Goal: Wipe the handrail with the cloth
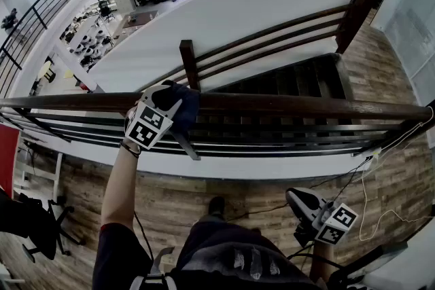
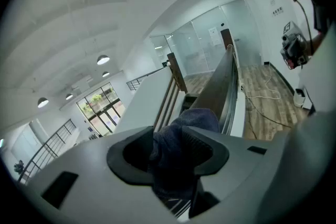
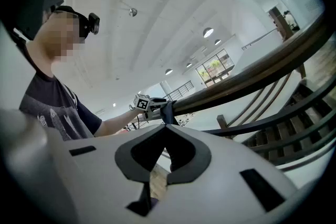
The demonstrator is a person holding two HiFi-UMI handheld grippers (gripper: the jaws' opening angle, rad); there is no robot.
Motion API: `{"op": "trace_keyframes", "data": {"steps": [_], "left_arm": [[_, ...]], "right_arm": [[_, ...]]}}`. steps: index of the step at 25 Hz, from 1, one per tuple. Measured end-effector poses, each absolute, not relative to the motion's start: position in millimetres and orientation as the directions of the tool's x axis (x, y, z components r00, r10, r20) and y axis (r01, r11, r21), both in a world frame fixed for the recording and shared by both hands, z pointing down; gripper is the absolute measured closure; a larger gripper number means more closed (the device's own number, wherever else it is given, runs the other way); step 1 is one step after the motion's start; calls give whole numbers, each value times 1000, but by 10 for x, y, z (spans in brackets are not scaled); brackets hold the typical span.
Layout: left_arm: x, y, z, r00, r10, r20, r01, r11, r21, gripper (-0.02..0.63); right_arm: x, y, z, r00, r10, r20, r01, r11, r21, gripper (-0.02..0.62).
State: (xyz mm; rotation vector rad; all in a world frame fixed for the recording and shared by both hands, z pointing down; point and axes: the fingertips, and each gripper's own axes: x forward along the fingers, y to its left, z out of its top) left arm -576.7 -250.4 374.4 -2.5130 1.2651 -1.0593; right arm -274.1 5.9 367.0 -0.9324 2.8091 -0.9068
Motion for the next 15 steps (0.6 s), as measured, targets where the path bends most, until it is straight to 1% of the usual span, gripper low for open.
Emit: {"op": "trace_keyframes", "data": {"steps": [1,4,6,8,9,12,15], "left_arm": [[-5742,-2480,3765,399,-737,546,-646,-648,-403,448],[-5679,-2418,3818,412,-696,588,-634,-682,-363,449],[-5641,-2380,3848,449,-662,600,-634,-709,-309,456],[-5607,-2357,3867,476,-651,591,-640,-717,-275,525],[-5600,-2351,3870,479,-657,582,-652,-711,-265,545],[-5604,-2316,3867,485,-673,558,-671,-696,-256,569],[-5541,-2191,3867,546,-634,547,-640,-737,-217,572]], "right_arm": [[-2672,100,3685,-814,-565,138,-538,642,-546,597],[-2530,186,3695,-808,-576,120,-534,631,-562,597],[-2525,190,3683,-810,-576,107,-524,631,-573,597],[-2583,153,3686,-811,-571,126,-538,644,-545,597],[-2628,127,3687,-813,-565,138,-544,654,-526,597],[-2807,32,3686,-824,-545,158,-544,680,-492,597],[-3036,-124,3703,-828,-525,195,-552,707,-442,597]]}}
